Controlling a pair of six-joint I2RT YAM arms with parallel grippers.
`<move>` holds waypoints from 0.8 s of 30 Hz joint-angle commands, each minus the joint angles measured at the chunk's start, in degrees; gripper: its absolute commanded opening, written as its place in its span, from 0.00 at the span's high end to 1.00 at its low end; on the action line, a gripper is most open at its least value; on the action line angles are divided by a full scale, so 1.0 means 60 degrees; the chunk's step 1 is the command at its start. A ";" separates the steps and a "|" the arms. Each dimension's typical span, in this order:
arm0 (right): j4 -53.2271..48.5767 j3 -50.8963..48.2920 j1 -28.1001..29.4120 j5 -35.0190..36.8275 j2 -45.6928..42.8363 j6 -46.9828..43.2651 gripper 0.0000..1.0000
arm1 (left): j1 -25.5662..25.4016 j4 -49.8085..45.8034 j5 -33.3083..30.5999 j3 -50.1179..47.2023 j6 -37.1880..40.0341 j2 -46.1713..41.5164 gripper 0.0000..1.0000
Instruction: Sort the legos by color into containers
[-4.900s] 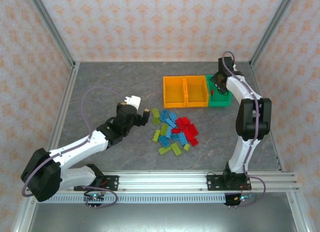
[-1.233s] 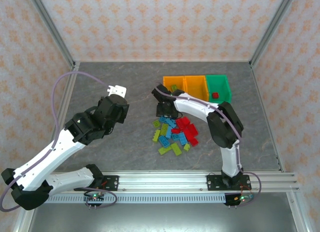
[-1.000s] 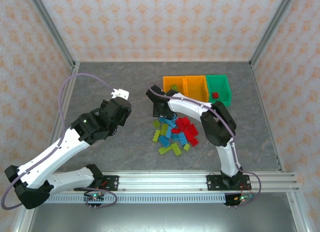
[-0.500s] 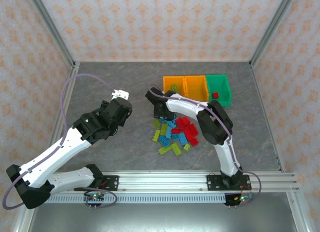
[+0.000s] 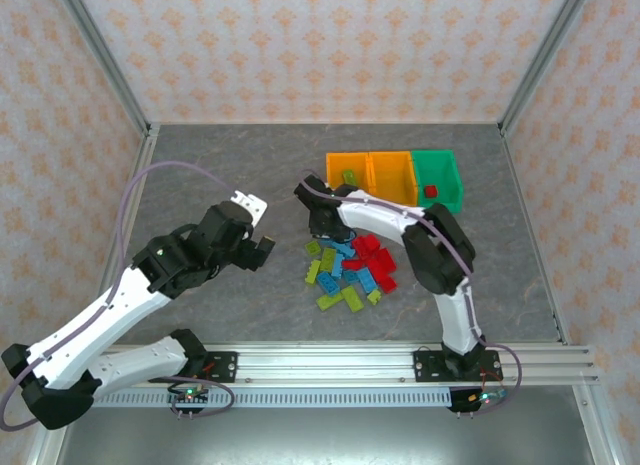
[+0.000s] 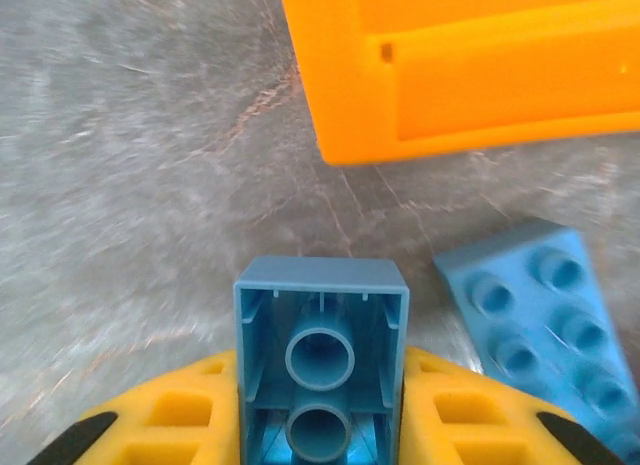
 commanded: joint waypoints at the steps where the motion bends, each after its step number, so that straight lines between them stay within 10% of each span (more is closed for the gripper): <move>1: 0.0473 -0.0191 -0.0015 0.0744 -0.1868 -0.0439 0.72 | 0.0090 0.0345 0.1637 -0.0125 0.0598 -0.0457 0.01; 12: 0.0123 0.0947 -0.3453 0.2330 -0.1487 -0.3273 0.75 | 0.0086 0.0446 0.2497 -0.0150 0.0851 -0.0888 0.00; 24: -0.0403 0.2859 -0.4104 0.2122 0.0532 -0.3448 0.54 | 0.0101 0.0360 0.2219 -0.0159 0.0910 -0.0844 0.00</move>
